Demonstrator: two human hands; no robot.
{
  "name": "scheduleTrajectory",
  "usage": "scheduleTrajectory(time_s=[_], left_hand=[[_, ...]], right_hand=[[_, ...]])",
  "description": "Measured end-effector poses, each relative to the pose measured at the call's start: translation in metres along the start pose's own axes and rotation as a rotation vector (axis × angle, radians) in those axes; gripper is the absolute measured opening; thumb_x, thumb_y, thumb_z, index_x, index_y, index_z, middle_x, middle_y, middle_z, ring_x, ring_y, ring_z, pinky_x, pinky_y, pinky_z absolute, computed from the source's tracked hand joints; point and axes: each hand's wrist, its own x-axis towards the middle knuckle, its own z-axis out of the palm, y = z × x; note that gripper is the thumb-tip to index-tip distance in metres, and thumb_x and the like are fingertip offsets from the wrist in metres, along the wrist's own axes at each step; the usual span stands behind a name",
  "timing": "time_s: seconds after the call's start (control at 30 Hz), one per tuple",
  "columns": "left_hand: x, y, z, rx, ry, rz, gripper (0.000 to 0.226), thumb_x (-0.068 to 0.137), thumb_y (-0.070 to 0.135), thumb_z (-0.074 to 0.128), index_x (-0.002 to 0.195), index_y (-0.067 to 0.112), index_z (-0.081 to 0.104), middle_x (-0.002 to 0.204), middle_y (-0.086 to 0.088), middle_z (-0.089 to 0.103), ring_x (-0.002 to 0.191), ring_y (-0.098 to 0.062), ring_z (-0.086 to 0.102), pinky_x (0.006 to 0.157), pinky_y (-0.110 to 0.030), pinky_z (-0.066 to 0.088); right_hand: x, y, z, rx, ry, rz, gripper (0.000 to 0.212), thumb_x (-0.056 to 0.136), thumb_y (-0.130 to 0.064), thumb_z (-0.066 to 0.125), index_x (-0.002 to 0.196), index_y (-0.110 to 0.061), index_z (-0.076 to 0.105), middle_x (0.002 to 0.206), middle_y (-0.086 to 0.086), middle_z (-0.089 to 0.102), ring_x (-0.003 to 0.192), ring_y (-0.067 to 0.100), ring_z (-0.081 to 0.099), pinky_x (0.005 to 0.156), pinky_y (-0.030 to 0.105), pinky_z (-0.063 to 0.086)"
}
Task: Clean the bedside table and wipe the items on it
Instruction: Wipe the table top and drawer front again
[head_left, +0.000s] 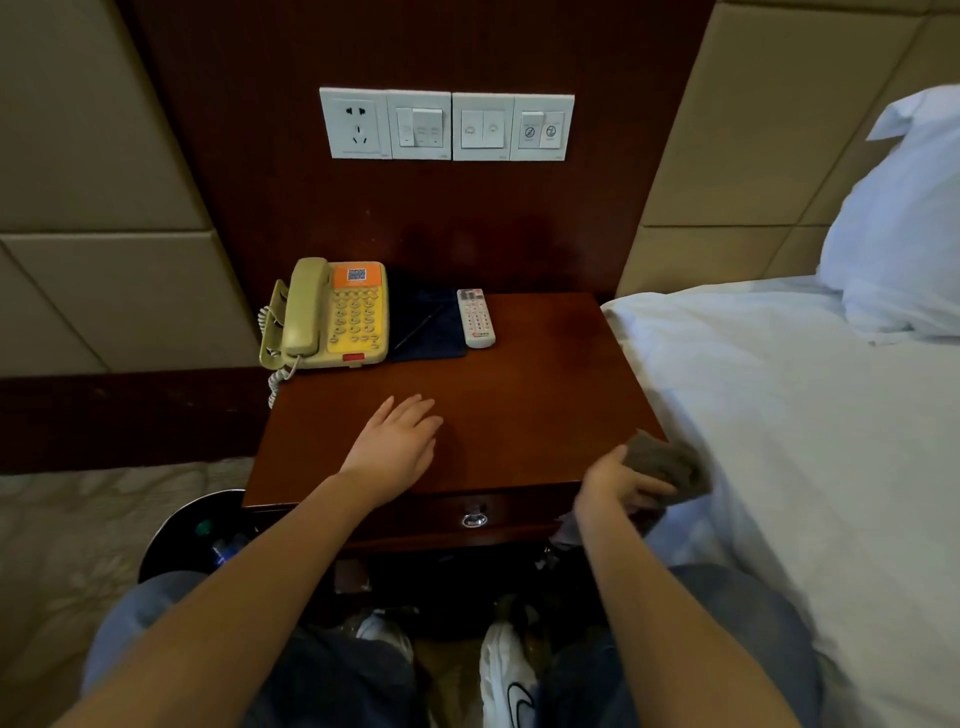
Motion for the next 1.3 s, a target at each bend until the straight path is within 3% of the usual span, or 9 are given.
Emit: scheduleTrajectory(time_s=[0.1,0.2,0.37,0.5,0.67,0.9,1.07,1.3], left_hand=[[-0.001,0.003,0.001,-0.073,0.028,-0.051,0.044,0.101,0.027,0.035,0.145,0.02,0.037,0.157,0.0,0.024,0.147,-0.015,0.011,0.119,-0.035,0.003],[-0.011,-0.003,0.001,-0.079,0.022,-0.043,0.044,0.101,0.028,0.035,0.145,0.021,0.036,0.157,0.001,0.022,0.147,-0.014,0.01,0.119,-0.035,0.002],[-0.036,-0.041,-0.005,-0.055,0.036,-0.127,0.045,0.101,0.03,0.036,0.145,0.021,0.036,0.156,0.001,0.025,0.147,-0.014,0.011,0.119,-0.036,0.003],[-0.047,-0.058,-0.007,-0.08,0.033,-0.244,0.045,0.101,0.03,0.036,0.145,0.019,0.036,0.155,-0.001,0.027,0.146,-0.016,0.013,0.119,-0.037,0.005],[-0.047,-0.049,-0.003,-0.124,0.018,-0.207,0.045,0.101,0.029,0.036,0.145,0.019,0.036,0.155,-0.002,0.027,0.146,-0.017,0.013,0.119,-0.038,0.006],[-0.036,-0.039,0.005,-0.119,-0.029,-0.182,0.046,0.102,0.031,0.033,0.147,0.019,0.032,0.156,-0.001,0.024,0.147,-0.017,0.01,0.119,-0.038,0.004],[-0.033,-0.039,0.014,-0.199,-0.038,-0.271,0.046,0.101,0.032,0.034,0.146,0.02,0.034,0.156,-0.001,0.025,0.146,-0.017,0.012,0.12,-0.039,0.006],[-0.035,-0.043,0.02,-0.238,-0.009,-0.387,0.046,0.101,0.03,0.034,0.146,0.02,0.032,0.156,-0.001,0.025,0.146,-0.017,0.013,0.12,-0.04,0.006]], right_hand=[[-0.062,0.009,0.043,-0.058,-0.085,0.054,0.085,0.099,-0.04,0.041,0.148,0.0,-0.016,0.156,0.025,-0.007,0.141,0.043,0.015,0.115,0.048,0.02],[-0.117,0.034,0.085,-0.064,-0.274,0.104,0.083,0.1,-0.039,0.036,0.145,0.004,-0.019,0.156,0.024,-0.012,0.145,0.04,0.001,0.117,0.044,0.014],[-0.139,0.04,0.097,-0.148,-0.294,0.126,0.09,0.098,-0.052,0.031,0.144,0.003,-0.023,0.157,0.018,-0.018,0.146,0.033,-0.009,0.119,0.044,0.008],[-0.127,0.052,0.081,-0.3,-0.291,-0.081,0.095,0.096,-0.058,0.028,0.142,0.007,-0.025,0.155,0.025,-0.016,0.146,0.036,-0.004,0.118,0.046,0.006],[-0.084,0.051,0.057,-0.54,-0.166,-0.314,0.089,0.096,-0.055,0.029,0.147,-0.001,-0.02,0.149,0.038,-0.017,0.143,0.047,-0.006,0.115,0.055,0.006],[-0.075,0.039,0.058,-0.769,-0.142,-0.314,0.088,0.095,-0.059,0.026,0.148,-0.005,-0.019,0.144,0.042,-0.024,0.14,0.053,-0.009,0.114,0.059,0.006],[-0.115,0.054,0.075,-0.97,-0.263,-0.501,0.085,0.094,-0.063,0.023,0.15,-0.012,-0.014,0.148,0.031,-0.03,0.135,0.057,-0.021,0.112,0.061,0.01],[-0.125,0.048,0.076,-1.119,-0.358,-0.478,0.089,0.091,-0.069,0.022,0.15,-0.015,-0.018,0.147,0.029,-0.034,0.133,0.058,-0.023,0.112,0.06,0.011]])
